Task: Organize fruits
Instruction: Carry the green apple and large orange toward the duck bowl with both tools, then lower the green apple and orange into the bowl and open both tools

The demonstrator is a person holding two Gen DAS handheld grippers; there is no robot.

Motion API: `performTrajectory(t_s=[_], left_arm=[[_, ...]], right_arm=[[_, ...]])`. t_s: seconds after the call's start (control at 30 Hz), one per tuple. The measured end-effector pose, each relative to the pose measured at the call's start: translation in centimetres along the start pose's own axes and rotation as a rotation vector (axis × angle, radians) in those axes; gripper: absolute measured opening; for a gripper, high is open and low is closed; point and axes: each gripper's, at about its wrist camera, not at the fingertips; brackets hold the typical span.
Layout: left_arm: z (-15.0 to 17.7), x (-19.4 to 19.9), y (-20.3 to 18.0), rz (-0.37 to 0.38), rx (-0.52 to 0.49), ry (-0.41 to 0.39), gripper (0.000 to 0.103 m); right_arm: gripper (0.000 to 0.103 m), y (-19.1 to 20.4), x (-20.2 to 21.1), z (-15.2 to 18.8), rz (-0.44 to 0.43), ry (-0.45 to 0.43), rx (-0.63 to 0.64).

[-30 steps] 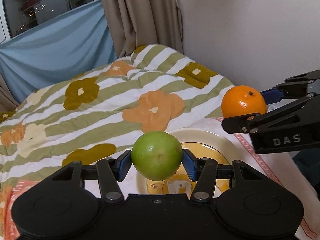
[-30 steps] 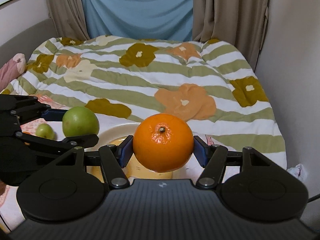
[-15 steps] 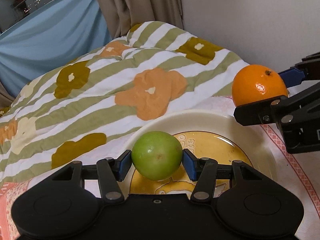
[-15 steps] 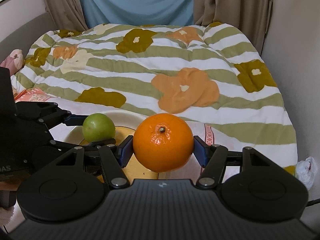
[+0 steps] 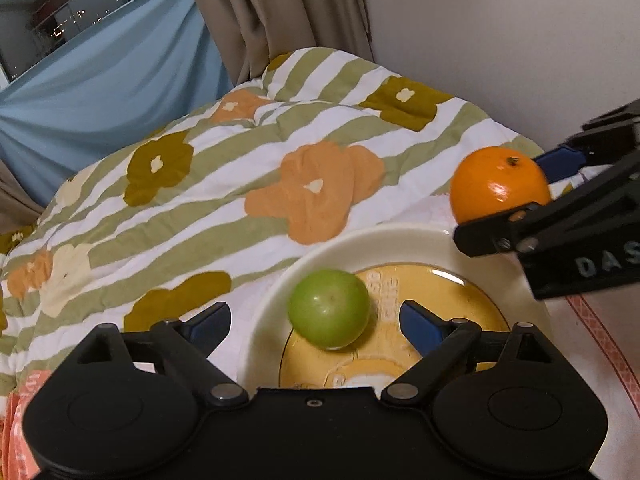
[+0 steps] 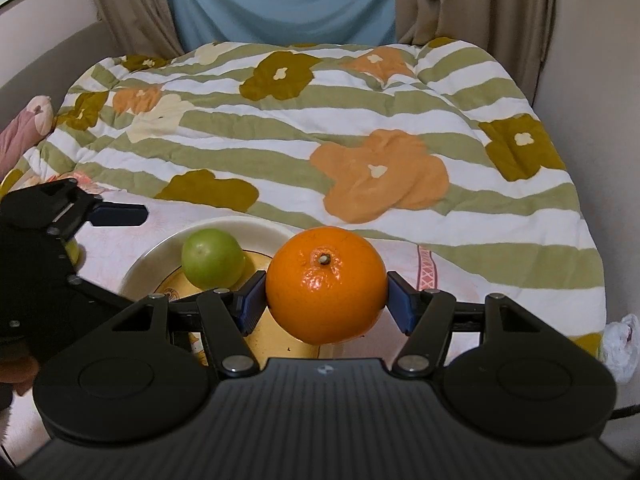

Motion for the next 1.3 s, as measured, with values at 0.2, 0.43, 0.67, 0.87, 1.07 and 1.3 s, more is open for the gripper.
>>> performTrajectory(t_s=[0.2, 0.43, 0.67, 0.87, 1.07, 1.3], left_arm=[[0.9, 0.9, 0.5, -0.007, -0.005, 0.009, 0.097], [1.8, 1.2, 0.7, -0.025, -0.016, 0.021, 0.097], [2.2, 1.4, 0.9, -0.041, -0.022, 0.028, 0.099], [2.4, 1.8, 0.8, -0.045, -0.008, 0.008, 0.102], [2.8, 2.2, 0.5, -0.033, -0.029, 0.018, 0.102], [2.6, 4.0, 0.7, -0.016, -0.023, 0.015, 0.102]], right_arm=[[0.078, 1.3, -1.2, -0.1, -0.024, -0.009, 0.081], [0.078, 3.1, -3.6, 0.4, -0.071, -0.014, 0.235], [0.078, 4.0, -4.8, 0.7, -0.095, -0.013, 0.288], [0.103, 4.7, -3.8, 0.7, 0.004, -0.076, 0.342], [0.103, 3.4, -2.8, 0.8, -0.001, -0.075, 0.295], [0.103, 3.0, 0.0, 0.7, 0.042, -0.098, 0.25]])
Point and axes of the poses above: each gripper's, at about its wrist camera, not at the fingertips, and x roughly against the way its jaws point, y to its left, z to its underside, and after that the axes turned 5 degrees about x, right-handed
